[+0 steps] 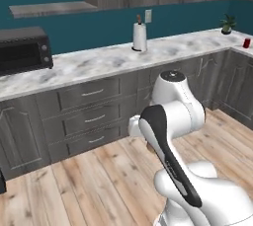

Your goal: Four empty soda cans are scattered around the kitchen. Gather all the cans and cluster them next to the stove for recycling.

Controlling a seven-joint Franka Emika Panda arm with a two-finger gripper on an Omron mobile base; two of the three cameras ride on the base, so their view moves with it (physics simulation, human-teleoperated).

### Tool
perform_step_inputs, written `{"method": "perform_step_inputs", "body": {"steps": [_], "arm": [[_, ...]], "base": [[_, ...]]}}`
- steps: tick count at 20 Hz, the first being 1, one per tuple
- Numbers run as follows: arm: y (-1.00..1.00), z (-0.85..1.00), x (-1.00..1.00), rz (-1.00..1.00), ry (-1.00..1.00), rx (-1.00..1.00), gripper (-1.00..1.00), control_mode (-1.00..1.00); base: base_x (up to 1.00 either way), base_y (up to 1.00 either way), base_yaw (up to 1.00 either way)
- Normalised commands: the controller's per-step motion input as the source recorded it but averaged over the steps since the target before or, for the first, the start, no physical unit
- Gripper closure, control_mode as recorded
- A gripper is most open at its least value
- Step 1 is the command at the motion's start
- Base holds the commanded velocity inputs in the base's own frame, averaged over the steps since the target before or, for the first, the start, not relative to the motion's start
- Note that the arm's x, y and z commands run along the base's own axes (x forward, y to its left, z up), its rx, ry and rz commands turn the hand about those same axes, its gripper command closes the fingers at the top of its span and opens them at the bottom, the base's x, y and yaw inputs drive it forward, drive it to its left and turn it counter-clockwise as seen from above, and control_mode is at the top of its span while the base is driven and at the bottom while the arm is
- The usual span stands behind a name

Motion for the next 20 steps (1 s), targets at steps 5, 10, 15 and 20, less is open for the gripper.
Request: {"method": "perform_step_inputs", "body": {"steps": [5, 10, 15, 20], "arm": [[0.0, 0.0, 0.0, 0.0, 0.0, 0.0, 1.0, 1.0], [0.0, 0.0, 0.0, 0.0, 0.0, 0.0, 1.0, 1.0], [0.0, 0.0, 0.0, 0.0, 0.0, 0.0, 1.0, 1.0], [0.0, 0.0, 0.0, 0.0, 0.0, 0.0, 1.0, 1.0]], "base": [[-0.29, 0.8, 0.14], [-0.15, 0.46, 0.32], [0.11, 0.66, 0.19], [0.27, 0.96, 0.03]]}}
